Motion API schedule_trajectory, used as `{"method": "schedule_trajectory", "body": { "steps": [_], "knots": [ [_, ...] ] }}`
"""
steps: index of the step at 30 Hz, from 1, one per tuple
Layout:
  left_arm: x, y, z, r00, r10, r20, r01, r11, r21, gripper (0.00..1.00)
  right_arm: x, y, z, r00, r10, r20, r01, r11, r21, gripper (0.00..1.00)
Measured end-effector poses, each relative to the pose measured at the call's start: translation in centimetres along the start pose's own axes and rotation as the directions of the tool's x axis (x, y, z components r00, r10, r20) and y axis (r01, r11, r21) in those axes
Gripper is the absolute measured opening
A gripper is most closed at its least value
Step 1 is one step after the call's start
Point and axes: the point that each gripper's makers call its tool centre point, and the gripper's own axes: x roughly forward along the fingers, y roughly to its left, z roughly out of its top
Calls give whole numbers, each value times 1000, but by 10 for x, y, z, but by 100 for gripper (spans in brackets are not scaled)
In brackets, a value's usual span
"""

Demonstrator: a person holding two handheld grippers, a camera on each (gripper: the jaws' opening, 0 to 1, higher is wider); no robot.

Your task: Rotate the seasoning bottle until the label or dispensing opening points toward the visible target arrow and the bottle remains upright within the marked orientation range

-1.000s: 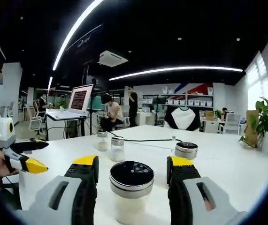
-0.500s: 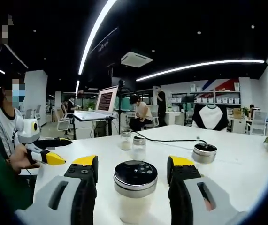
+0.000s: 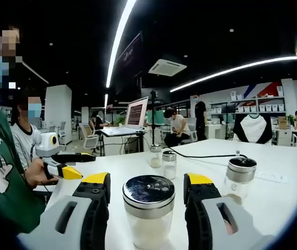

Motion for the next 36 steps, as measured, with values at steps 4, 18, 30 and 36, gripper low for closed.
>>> {"method": "schedule_trajectory", "body": {
  "steps": [4,18,30,36],
  "knots": [
    [-1,1,0,1000,5,4,-5,1000,-5,100,1,-2,-7,1000,12,-19,-12,999,33,55],
    [-1,-2,0,1000,1,0,-1,1000,-1,100,3,0,-3,1000,30,6,-30,999,30,40],
    [-2,-3,0,1000,1,1,-1,1000,-4,100,3,-1,-3,1000,19,1,-19,1000,20,39],
    [-2,-5,0,1000,-4,-1,4,1000,-3,100,3,-2,-3,1000,10,-6,-10,1000,14,39]
  ]
}}
